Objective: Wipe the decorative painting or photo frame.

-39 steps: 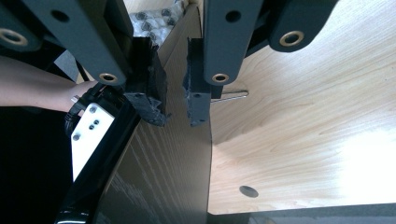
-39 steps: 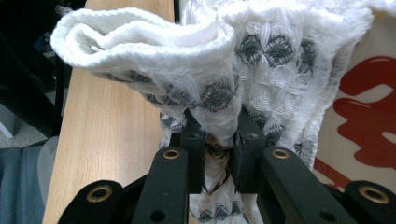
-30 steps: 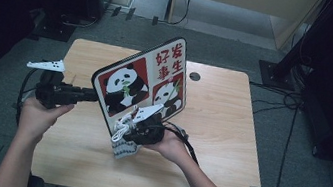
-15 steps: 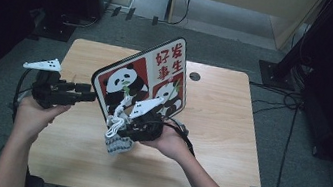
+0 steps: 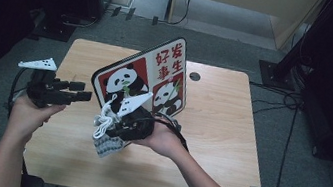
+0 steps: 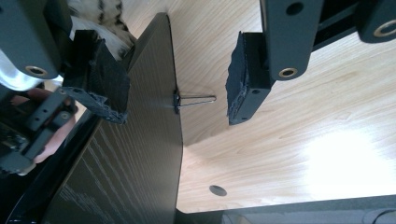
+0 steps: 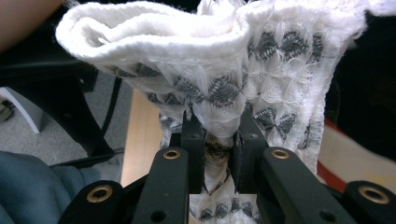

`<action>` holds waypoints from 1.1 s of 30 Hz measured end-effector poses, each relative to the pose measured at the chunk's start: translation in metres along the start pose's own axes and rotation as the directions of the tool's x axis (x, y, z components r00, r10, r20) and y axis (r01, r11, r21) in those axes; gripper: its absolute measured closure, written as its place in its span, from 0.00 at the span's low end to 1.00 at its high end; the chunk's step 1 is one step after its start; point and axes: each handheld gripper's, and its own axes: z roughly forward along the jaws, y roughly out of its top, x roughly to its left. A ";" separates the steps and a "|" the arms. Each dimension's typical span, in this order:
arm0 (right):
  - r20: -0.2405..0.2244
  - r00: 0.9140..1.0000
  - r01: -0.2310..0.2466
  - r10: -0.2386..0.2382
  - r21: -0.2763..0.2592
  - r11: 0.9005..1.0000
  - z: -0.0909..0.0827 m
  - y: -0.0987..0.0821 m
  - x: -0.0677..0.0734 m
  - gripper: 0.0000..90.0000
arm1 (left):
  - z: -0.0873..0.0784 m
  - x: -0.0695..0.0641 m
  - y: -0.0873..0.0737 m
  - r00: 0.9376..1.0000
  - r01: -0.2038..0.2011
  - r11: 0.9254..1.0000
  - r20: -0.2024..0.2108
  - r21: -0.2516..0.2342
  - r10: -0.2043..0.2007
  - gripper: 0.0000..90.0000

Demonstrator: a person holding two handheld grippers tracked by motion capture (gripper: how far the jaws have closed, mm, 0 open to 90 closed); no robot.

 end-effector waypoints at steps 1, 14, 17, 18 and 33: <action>-0.007 1.000 0.002 -0.002 -0.001 1.000 0.000 0.003 0.001 0.88 | -0.001 0.000 0.000 1.000 0.003 1.000 0.000 -0.004 -0.003 0.44; -0.047 0.996 0.075 -0.076 -0.014 0.997 0.009 0.037 0.014 0.88 | -0.022 0.004 -0.008 0.999 0.031 0.999 -0.029 -0.034 -0.032 0.44; -0.059 0.996 0.072 -0.074 -0.033 0.997 0.009 0.045 0.010 0.88 | -0.027 0.004 -0.010 0.998 0.039 0.998 -0.038 -0.042 -0.040 0.44; -0.056 0.996 0.072 -0.074 -0.039 0.997 0.008 0.048 0.010 0.88 | -0.029 0.004 -0.011 0.998 0.038 0.998 -0.041 -0.042 -0.040 0.44; 0.001 0.998 0.065 -0.066 -0.134 0.989 -0.019 0.103 -0.006 0.87 | -0.039 0.006 -0.015 0.997 0.054 0.997 -0.057 -0.062 -0.057 0.44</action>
